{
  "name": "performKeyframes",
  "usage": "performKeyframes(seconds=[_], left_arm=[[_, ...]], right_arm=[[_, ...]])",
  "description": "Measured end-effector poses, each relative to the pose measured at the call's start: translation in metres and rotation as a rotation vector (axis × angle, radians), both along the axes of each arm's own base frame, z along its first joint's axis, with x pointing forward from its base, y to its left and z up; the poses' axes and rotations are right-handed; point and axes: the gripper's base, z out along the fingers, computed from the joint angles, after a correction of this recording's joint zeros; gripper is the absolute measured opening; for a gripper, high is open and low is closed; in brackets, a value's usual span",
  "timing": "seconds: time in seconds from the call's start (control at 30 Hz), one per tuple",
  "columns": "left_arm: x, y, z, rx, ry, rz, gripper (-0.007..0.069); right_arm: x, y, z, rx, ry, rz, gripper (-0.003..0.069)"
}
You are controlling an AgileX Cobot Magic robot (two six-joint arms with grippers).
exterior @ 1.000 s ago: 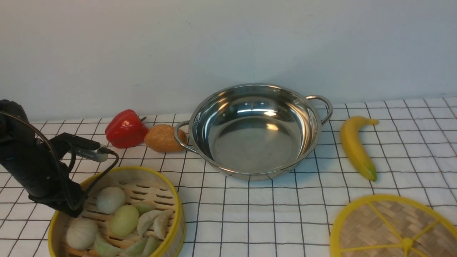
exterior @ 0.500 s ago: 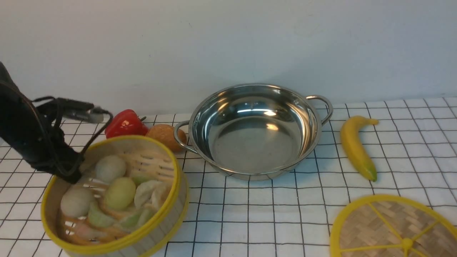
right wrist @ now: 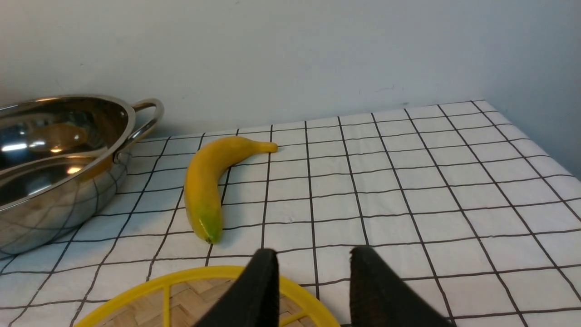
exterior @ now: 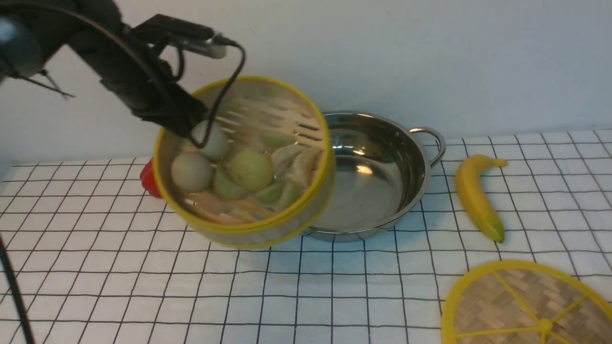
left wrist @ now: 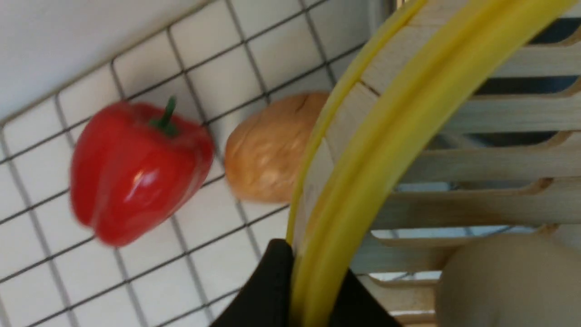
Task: Place the steamer in the pot on the white tablecloth, and put the lid on the steamer.
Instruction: 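Place the bamboo steamer basket with dumplings into the steel pot with the left gripper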
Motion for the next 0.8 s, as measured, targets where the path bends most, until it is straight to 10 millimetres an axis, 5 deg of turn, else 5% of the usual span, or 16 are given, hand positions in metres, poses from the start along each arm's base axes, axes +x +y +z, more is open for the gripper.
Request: performKeyframes(seconds=[0.17,0.4,0.8], left_arm=[[0.02,-0.037,0.001,-0.214,0.02,0.16,0.0029],[0.039,-0.052,-0.005,-0.376,0.057,0.299,0.0029],[0.062,-0.066,-0.081,-0.284,0.163,0.338,0.0029]], right_arm=[[0.0,0.0,0.0,0.0,0.0,0.0,0.0243],[0.0,0.0,0.0,0.0,0.0,0.0,0.0243],[0.0,0.0,0.0,0.0,0.0,0.0,0.0243]])
